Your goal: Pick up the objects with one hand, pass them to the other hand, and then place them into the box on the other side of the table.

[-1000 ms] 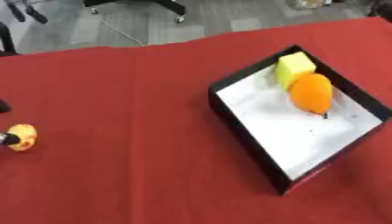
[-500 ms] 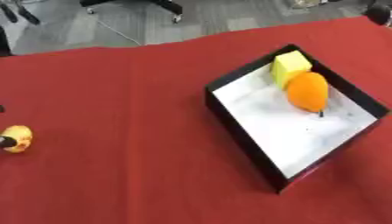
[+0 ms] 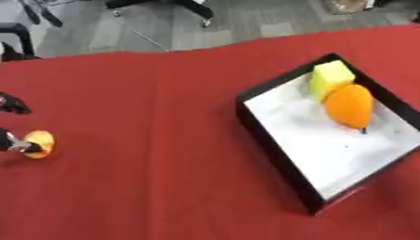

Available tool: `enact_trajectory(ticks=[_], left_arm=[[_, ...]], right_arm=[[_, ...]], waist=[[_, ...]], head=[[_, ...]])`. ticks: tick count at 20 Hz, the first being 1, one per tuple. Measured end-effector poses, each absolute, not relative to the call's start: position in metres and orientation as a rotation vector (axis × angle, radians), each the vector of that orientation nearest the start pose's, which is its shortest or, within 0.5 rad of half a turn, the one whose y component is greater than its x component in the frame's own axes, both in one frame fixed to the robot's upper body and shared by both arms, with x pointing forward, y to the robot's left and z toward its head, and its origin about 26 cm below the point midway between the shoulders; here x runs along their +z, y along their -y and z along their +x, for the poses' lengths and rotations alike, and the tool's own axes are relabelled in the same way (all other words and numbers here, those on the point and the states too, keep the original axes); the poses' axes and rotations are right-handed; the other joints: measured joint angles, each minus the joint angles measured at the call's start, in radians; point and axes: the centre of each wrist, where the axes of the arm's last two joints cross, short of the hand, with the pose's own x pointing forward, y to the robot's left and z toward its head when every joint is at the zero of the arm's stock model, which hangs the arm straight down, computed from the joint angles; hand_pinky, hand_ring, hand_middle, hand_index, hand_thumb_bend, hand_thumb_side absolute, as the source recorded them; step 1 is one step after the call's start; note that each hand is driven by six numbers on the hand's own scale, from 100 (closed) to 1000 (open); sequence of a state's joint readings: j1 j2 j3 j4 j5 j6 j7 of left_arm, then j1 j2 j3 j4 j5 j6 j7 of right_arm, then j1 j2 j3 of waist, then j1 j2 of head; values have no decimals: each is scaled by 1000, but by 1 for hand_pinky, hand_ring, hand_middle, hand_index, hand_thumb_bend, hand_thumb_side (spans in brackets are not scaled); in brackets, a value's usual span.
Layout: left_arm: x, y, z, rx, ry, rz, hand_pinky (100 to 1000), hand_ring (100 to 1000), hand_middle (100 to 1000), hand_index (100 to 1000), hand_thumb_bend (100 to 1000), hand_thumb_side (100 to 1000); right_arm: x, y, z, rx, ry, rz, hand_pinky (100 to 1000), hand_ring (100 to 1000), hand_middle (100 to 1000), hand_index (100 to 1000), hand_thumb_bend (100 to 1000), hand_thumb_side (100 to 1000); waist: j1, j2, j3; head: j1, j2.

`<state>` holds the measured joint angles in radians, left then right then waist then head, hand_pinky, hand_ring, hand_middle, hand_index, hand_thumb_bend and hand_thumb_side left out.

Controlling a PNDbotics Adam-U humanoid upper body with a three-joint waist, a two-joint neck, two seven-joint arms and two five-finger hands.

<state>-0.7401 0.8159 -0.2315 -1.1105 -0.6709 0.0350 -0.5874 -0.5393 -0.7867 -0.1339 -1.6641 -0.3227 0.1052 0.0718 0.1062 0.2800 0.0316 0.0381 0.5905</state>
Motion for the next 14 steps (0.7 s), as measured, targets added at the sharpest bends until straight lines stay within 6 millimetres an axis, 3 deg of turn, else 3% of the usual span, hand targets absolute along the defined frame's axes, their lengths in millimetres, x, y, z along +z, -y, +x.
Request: enact_trajectory(ticks=[6, 14], left_arm=[[216, -397, 422, -1365, 984, 895, 927, 884, 782, 854, 628, 405], [212, -395, 426, -1364, 970, 900, 920, 886, 786, 854, 671, 376]], right_arm=[[296, 378, 341, 420, 2112, -337, 844, 899, 883, 836, 606, 239], [295, 378, 342, 419, 2111, -330, 845, 899, 884, 836, 605, 239]], waist=[[0, 0, -1], [0, 0, -5]], head=[[21, -3], [3, -3]])
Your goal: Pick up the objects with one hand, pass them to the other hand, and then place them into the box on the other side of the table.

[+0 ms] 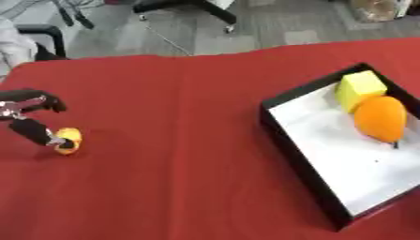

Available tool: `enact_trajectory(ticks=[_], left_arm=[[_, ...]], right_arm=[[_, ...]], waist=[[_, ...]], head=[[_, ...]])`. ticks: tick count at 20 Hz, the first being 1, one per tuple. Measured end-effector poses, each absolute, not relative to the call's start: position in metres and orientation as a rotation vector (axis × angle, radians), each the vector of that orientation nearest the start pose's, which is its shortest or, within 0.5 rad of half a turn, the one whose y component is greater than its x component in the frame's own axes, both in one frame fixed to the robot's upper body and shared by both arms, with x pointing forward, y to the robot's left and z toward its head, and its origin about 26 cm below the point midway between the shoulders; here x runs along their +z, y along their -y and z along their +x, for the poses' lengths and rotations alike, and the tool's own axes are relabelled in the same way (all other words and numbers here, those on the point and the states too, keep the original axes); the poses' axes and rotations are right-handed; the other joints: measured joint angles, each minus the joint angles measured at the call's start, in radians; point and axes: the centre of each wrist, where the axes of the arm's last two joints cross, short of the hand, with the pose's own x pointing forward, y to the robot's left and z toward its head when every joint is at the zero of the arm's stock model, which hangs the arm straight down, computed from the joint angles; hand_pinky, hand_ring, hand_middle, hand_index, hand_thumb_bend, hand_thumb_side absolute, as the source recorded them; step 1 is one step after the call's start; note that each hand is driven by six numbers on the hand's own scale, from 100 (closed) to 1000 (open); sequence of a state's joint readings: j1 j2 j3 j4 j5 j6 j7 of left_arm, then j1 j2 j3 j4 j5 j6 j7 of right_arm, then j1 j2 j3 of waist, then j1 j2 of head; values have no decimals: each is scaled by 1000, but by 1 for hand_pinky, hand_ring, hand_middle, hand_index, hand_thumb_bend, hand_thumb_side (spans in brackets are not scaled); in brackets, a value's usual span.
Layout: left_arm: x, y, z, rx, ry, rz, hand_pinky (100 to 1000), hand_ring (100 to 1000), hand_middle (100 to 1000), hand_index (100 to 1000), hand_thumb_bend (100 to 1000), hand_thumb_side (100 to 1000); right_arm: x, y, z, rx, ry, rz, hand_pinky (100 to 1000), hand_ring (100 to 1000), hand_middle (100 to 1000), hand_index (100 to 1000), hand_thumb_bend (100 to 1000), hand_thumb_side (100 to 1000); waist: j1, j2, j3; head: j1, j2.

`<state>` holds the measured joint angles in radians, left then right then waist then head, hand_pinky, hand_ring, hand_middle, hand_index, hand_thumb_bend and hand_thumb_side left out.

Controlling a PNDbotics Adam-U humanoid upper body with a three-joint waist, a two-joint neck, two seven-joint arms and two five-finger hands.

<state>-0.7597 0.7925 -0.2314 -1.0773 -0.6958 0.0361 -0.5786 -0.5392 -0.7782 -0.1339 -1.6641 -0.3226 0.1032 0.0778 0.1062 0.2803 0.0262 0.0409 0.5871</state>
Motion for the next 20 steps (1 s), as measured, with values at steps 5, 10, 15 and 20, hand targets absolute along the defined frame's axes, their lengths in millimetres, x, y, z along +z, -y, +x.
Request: enact_trajectory(ticks=[5, 10, 15, 20], left_arm=[[205, -395, 429, -1363, 941, 922, 920, 884, 783, 849, 656, 354], [202, -396, 431, -1357, 935, 918, 918, 883, 782, 843, 663, 354], [201, -394, 432, -1362, 922, 942, 910, 883, 783, 836, 687, 320], [198, -395, 433, -1359, 899, 972, 910, 890, 789, 840, 675, 275]], right_arm=[[294, 377, 342, 419, 2110, -323, 845, 900, 885, 836, 606, 240], [294, 376, 342, 418, 2110, -320, 845, 900, 885, 836, 606, 241], [293, 377, 342, 417, 2110, -320, 846, 900, 886, 837, 606, 241], [293, 377, 342, 417, 2108, -320, 845, 900, 886, 836, 606, 242]], waist=[[0, 0, -1], [0, 2, -1], [0, 4, -5], [0, 6, -5]], head=[[-10, 0], [-10, 0], [-10, -1], [-7, -1]])
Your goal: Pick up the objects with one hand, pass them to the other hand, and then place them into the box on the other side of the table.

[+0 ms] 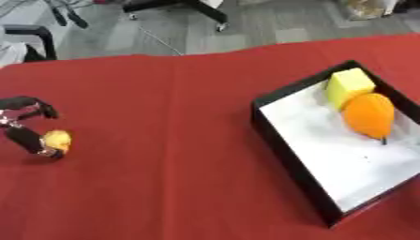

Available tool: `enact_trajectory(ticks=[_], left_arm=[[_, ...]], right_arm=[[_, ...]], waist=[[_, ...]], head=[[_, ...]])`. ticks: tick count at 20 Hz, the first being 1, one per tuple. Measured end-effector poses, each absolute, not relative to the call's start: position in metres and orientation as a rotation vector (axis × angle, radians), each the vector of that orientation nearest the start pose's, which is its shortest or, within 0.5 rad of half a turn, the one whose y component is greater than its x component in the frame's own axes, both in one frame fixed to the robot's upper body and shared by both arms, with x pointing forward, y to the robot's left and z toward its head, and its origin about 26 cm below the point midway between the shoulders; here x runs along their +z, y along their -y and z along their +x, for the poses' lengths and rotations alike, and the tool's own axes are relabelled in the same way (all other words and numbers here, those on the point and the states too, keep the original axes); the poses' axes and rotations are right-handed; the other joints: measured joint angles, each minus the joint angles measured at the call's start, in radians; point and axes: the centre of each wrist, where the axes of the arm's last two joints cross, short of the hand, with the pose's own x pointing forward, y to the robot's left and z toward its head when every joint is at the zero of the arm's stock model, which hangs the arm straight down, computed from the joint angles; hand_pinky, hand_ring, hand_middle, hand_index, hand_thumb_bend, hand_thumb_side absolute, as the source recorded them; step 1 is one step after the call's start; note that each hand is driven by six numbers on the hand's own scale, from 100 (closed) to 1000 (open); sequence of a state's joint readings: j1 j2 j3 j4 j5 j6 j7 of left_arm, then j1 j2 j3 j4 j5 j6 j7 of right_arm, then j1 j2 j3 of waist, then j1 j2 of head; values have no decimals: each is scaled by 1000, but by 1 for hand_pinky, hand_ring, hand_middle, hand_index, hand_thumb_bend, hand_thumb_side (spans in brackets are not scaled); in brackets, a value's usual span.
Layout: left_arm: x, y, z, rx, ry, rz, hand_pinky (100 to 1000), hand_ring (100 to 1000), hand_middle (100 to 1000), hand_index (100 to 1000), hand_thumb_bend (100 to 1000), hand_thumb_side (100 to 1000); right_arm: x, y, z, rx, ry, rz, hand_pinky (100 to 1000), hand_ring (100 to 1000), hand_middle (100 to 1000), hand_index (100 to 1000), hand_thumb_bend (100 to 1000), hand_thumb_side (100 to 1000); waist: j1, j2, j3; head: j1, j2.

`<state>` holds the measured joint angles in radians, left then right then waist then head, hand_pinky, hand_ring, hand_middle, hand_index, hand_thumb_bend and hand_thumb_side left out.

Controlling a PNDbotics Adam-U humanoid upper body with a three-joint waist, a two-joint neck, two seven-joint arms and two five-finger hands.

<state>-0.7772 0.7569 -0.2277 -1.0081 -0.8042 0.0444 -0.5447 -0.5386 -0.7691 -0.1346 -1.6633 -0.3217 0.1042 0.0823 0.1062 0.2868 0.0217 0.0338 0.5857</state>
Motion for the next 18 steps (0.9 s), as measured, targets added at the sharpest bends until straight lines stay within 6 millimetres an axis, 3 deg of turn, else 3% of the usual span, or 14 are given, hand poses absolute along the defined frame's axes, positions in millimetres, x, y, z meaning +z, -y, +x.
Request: enact_trajectory(ticks=[7, 12, 18], left_arm=[[190, -397, 436, -1334, 876, 985, 909, 892, 792, 810, 617, 301], [186, -396, 437, -1328, 871, 990, 895, 892, 788, 765, 479, 314], [184, -393, 438, -1319, 874, 1031, 872, 896, 787, 730, 390, 286]], right_arm=[[292, 377, 343, 415, 2106, -316, 846, 901, 886, 837, 606, 243], [291, 377, 343, 414, 2103, -315, 846, 901, 886, 837, 607, 244], [291, 377, 343, 414, 2103, -319, 847, 900, 884, 836, 607, 245]], waist=[[0, 9, -3], [0, 17, -3], [0, 18, -7]], head=[[8, -8], [9, -10], [11, -13]])
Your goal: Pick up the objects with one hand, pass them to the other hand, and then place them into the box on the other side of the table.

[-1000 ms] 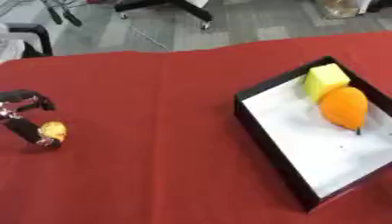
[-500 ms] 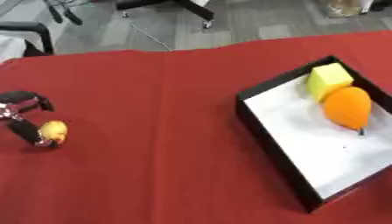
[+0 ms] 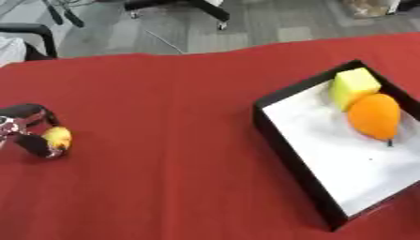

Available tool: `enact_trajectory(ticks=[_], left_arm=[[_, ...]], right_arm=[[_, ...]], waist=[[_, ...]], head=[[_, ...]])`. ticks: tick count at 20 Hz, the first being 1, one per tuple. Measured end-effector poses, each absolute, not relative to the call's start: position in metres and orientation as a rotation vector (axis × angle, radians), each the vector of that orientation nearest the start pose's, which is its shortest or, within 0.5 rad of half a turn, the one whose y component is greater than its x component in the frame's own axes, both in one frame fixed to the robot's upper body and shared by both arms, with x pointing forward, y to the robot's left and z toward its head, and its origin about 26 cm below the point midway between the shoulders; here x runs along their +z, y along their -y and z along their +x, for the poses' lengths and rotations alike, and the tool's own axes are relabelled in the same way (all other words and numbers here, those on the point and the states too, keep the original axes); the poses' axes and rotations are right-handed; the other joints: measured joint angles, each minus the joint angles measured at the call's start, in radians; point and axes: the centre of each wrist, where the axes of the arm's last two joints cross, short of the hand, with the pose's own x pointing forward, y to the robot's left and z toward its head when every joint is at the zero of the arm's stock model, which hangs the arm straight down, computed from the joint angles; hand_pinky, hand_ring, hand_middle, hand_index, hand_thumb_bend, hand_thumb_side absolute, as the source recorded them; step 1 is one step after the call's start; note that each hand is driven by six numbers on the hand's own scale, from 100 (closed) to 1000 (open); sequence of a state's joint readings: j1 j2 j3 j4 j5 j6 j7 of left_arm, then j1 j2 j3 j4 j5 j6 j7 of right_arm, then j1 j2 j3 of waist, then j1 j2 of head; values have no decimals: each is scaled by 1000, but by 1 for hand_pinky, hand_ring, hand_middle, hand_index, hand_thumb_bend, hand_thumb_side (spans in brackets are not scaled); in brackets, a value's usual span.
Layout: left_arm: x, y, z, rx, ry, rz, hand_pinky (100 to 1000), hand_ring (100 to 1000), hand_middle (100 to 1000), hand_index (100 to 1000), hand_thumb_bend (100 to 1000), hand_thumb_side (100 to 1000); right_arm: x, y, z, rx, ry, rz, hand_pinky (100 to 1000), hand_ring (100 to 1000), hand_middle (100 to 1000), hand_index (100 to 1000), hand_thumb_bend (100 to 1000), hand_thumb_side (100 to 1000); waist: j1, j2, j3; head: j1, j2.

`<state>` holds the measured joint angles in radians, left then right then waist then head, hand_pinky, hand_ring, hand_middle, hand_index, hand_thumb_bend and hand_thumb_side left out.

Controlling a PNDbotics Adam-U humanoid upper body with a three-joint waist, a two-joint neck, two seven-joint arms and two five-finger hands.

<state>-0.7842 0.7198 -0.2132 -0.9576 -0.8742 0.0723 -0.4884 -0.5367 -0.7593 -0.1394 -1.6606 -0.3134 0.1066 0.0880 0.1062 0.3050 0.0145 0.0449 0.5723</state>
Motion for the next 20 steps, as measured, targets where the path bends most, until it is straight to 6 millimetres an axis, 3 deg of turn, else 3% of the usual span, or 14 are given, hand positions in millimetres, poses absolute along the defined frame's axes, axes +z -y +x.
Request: enact_trajectory(ticks=[3, 5, 6, 9, 13, 20], left_arm=[[183, -393, 439, -1326, 865, 1061, 863, 889, 777, 714, 317, 265], [182, -392, 439, -1329, 864, 1071, 863, 889, 777, 714, 317, 265], [181, -392, 439, -1331, 865, 1073, 866, 881, 767, 706, 190, 250], [182, -389, 439, -1335, 886, 1054, 875, 877, 770, 718, 108, 252], [193, -380, 434, -1348, 957, 988, 882, 874, 771, 731, 100, 249], [234, -379, 416, -1341, 1067, 965, 886, 868, 766, 734, 100, 251]], right_arm=[[291, 377, 343, 414, 2103, -318, 847, 900, 883, 836, 607, 244], [291, 377, 343, 414, 2103, -318, 847, 900, 883, 836, 607, 244], [291, 377, 343, 414, 2103, -318, 847, 900, 883, 836, 607, 244], [290, 377, 343, 414, 2103, -318, 847, 900, 882, 836, 606, 243], [290, 377, 343, 414, 2103, -318, 848, 900, 880, 836, 605, 242], [290, 377, 343, 411, 2107, -308, 847, 900, 879, 835, 605, 240]], waist=[[0, 0, -1], [0, 0, -1], [0, 0, -1], [0, 0, -1], [0, 0, 0], [0, -1, 7]], head=[[0, 0], [0, 0], [0, 0], [-4, 1], [-12, 5], [-27, 7]])
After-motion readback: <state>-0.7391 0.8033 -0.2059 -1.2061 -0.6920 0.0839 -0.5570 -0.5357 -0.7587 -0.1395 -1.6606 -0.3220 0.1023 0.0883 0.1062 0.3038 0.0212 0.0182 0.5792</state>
